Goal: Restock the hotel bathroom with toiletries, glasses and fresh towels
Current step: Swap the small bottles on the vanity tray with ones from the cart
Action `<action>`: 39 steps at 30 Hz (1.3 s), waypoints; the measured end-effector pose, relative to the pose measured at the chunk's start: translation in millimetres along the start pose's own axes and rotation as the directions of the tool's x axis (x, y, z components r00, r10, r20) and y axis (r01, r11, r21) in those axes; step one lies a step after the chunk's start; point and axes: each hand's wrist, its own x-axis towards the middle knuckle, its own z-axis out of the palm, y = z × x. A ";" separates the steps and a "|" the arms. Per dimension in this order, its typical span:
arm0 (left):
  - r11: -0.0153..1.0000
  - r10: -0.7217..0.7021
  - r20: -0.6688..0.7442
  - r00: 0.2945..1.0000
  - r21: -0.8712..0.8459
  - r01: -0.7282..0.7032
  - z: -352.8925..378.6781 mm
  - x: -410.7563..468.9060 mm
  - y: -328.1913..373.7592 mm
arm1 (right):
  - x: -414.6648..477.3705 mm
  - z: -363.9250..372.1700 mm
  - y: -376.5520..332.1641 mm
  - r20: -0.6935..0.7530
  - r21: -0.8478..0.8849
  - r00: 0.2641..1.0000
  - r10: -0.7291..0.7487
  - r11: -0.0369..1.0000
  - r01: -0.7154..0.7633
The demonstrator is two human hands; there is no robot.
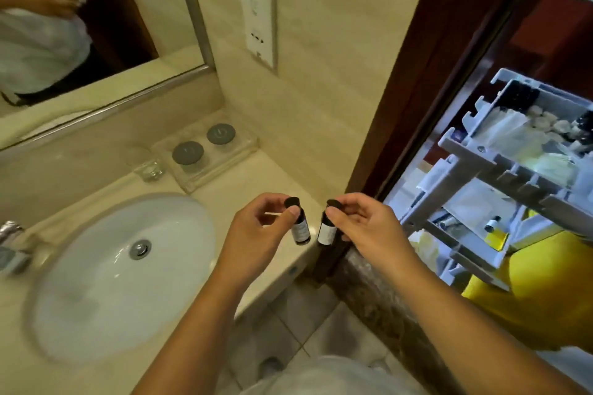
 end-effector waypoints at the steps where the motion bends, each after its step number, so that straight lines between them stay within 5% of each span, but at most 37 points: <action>1: 1.000 -0.005 -0.019 1.000 0.003 0.005 -14.3 1.2 -2.4 | 4.3 14.0 -3.2 0.012 -0.005 1.000 -0.001 1.000 0.001; 24: 0.989 -0.133 -0.398 0.907 -0.112 0.096 -151.8 104.5 -39.1 | 147.4 174.0 -46.2 0.275 0.007 0.951 -0.138 0.990 0.142; 39: 0.963 -0.099 -0.602 0.792 0.142 0.229 -230.1 255.2 -96.7 | 316.9 283.9 -37.6 0.311 -0.072 0.945 -0.104 0.989 0.132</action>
